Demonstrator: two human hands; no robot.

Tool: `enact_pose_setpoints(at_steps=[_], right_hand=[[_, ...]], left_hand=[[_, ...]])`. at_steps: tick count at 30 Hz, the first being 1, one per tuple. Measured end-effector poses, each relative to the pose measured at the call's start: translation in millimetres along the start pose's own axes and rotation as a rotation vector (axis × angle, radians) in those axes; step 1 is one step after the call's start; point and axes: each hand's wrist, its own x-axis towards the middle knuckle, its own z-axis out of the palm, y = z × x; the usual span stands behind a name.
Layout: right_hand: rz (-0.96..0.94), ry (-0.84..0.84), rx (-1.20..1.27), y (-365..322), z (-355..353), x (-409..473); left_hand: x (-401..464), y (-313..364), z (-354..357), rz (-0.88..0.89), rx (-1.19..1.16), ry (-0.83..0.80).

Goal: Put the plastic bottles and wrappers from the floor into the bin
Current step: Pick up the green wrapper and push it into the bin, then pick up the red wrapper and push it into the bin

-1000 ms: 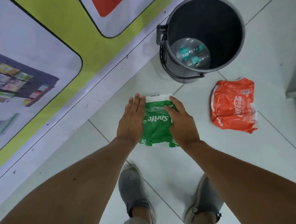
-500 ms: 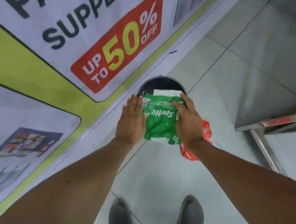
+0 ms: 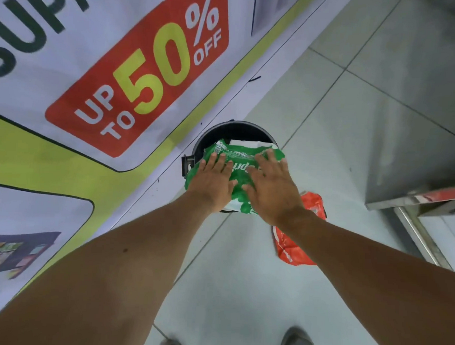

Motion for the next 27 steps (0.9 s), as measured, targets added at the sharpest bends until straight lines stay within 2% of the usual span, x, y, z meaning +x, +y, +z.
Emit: enact_pose_setpoints(at_steps=[2, 6, 8, 12, 15, 17, 19, 23, 27], right_hand=[[-0.090, -0.107, -0.100, 1.3, 7.4, -4.2], [-0.090, -0.187, -0.200, 2.5, 14.1, 4.8], [-0.084, -0.213, -0.218, -0.7, 16.1, 16.2], [-0.085, -0.361, -0.257, -5.4, 22.6, 42.6], [-0.053, -0.533, -0.215, -7.0, 33.2, 60.7], [-0.021, -0.586, -0.201, -5.3, 39.5, 68.5], [-0.002, -0.552, -0.177, -1.8, 39.4, 70.3], [-0.028, -0.308, -0.028, 9.9, 26.0, 44.8], [-0.062, -0.084, 0.051, 29.4, 4.4, -13.5]], left_hand=[[0.8, -3.2, 0.4, 0.034, -0.033, 0.014], [-10.7, -13.9, -1.6, 0.090, -0.091, 0.256], [-16.0, -19.5, -0.9, 0.109, -0.025, 0.290], [-6.3, -25.1, 3.1, 0.122, 0.193, 0.089], [10.8, -23.4, 5.2, 0.119, 0.293, -0.057], [20.4, -21.1, 7.7, 0.129, 0.347, -0.129], [22.5, -21.8, 7.1, 0.140, 0.334, -0.105], [0.7, -31.1, 6.0, 0.163, 0.152, 0.132], [-39.4, -20.4, 5.2, 0.149, 0.104, 0.316]])
